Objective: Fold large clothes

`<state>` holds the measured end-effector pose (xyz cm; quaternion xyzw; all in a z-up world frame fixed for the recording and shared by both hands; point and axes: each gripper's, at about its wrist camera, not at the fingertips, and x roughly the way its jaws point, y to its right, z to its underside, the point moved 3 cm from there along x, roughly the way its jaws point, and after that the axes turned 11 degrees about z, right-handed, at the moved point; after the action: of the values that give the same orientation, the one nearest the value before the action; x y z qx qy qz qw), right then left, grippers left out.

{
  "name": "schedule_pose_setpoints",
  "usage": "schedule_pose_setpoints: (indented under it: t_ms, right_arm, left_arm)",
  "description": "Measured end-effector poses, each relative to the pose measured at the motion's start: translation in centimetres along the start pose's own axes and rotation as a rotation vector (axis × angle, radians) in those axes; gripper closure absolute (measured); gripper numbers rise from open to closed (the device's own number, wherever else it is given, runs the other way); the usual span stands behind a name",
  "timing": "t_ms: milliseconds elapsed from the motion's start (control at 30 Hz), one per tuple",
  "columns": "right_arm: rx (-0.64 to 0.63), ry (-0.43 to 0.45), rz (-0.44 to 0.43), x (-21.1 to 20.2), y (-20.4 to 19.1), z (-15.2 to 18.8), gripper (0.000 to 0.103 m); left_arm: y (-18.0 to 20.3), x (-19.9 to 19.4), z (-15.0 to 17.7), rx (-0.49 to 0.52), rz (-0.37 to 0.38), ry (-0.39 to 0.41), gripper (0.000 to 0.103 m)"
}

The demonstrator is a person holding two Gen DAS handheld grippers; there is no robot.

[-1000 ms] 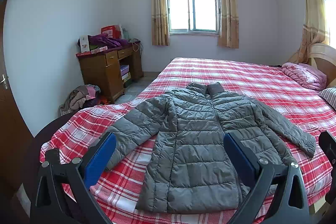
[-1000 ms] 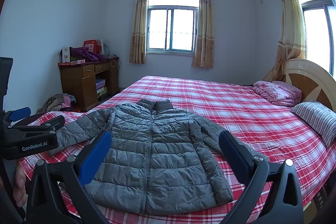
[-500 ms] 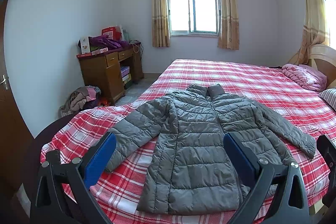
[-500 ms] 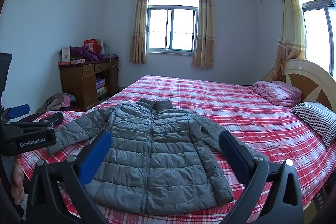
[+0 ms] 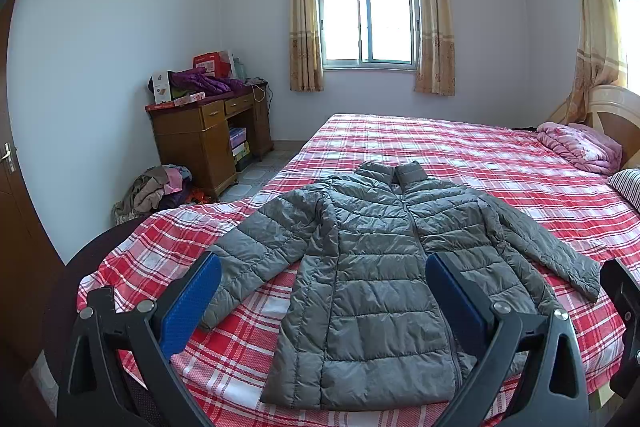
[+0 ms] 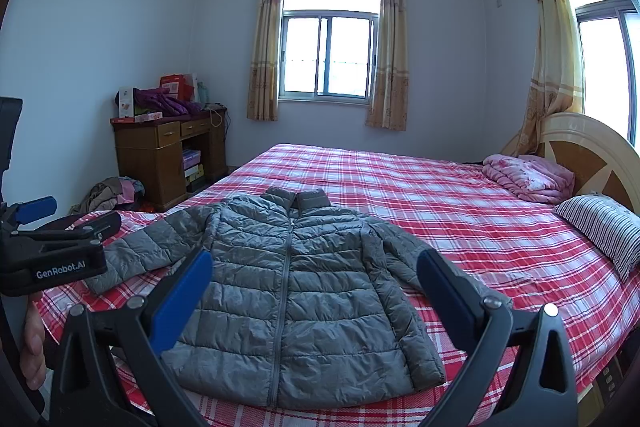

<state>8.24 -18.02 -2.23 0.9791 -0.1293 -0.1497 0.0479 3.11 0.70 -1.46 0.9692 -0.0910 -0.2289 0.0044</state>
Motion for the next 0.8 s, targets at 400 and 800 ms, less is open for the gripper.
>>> schedule_pose_setpoints:
  t_ms: [400,800]
  right_arm:
    - [0.000,0.000,0.002,0.08,-0.17,0.07,0.000]
    - [-0.001,0.002,0.001,0.04,-0.15,0.09,0.000]
  left_arm:
    - [-0.01,-0.02,-0.05,0.000,0.001,0.001,0.001]
    - [-0.02,-0.02,-0.10,0.002,0.001,0.001,0.001]
